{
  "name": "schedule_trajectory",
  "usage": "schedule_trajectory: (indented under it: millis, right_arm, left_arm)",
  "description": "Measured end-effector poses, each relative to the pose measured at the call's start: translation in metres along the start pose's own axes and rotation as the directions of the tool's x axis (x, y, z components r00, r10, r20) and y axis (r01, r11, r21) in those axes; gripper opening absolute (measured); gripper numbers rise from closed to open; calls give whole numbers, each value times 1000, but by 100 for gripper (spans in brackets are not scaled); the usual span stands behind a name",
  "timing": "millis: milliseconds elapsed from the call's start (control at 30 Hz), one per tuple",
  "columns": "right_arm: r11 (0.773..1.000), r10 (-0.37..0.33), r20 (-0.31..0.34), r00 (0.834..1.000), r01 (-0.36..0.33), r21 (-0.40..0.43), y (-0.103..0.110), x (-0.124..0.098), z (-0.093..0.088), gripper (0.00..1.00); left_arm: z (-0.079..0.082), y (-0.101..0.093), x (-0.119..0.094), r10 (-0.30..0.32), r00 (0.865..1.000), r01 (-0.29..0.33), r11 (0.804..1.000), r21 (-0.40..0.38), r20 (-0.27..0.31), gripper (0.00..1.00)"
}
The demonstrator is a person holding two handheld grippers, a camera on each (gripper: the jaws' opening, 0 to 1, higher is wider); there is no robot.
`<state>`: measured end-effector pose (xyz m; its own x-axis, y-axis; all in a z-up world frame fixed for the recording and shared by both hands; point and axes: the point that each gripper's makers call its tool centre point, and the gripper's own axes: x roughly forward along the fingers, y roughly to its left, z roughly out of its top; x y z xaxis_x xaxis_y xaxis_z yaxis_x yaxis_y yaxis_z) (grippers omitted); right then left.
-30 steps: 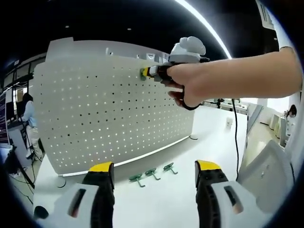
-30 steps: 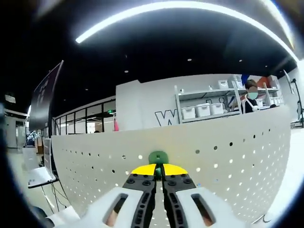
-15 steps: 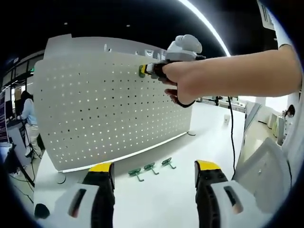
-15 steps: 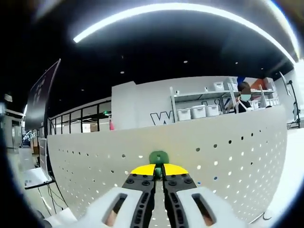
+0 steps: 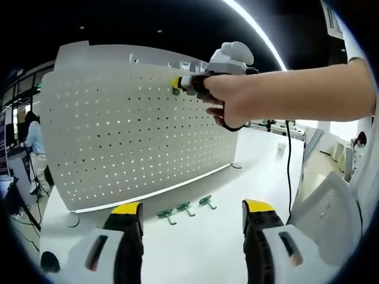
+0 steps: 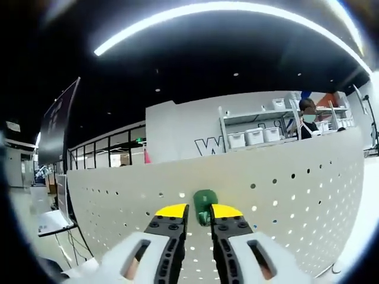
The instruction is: Insert the hook assembly into the mounting plate slot until the hook locks in place.
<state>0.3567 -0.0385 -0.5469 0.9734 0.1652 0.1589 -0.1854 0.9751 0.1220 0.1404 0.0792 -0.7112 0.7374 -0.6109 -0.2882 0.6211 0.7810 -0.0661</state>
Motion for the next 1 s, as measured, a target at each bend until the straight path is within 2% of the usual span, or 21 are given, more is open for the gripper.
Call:
schedule_trajectory:
  millis: [100, 267, 367, 400, 433, 467, 533, 600, 667, 900, 1000]
  right_arm:
    - [999, 41, 2, 999, -41, -22, 7, -1, 1, 22]
    - [993, 115, -10, 993, -115, -28, 12, -6, -2, 35]
    - [968, 240, -20, 971, -241, -74, 27, -8, -4, 42]
    - [964, 250, -19, 968, -251, -91, 26, -9, -3, 45]
    - [965, 249, -4, 969, -248, -82, 24, -10, 0, 48]
    - [968, 249, 6, 969, -248, -38, 19, -11, 2, 50]
    - [965, 263, 10, 965, -263, -15, 14, -11, 3, 51]
    - [956, 291, -3, 957, -291, -25, 15, -10, 1, 52]
    - [952, 305, 10, 952, -304, -26, 16, -12, 5, 51]
    - [945, 324, -7, 946, -324, -43, 14, -16, 3, 51]
    - [927, 372, -16, 928, -372, -33, 13, -25, 1, 51]
  left_arm:
    - [-1, 0, 0, 1, 1000, -1, 1000, -3, -4, 70]
    - [0, 1, 0, 4, 1000, -4, 1000, -2, -2, 70]
    - [1, 1, -1, 3, 1000, -3, 1000, -5, 5, 71]
    - [1, 0, -1, 1, 1000, -1, 1000, 0, 8, 71]
    - [0, 0, -1, -2, 1000, 2, 1000, 0, 9, 71]
    - [-1, -1, -1, -4, 1000, 4, 1000, -4, 8, 72]
    - [-2, -1, -1, -2, 1000, 2, 1000, -3, 5, 71]
    - [-2, 0, -2, 0, 1000, 0, 1000, -4, 7, 71]
    - [-2, 1, -2, 3, 1000, -3, 1000, -6, 8, 71]
    - [0, 5, -2, 3, 1000, -3, 1000, 2, 8, 71]
    - [1, 7, -3, 4, 1000, -4, 1000, 6, 8, 72]
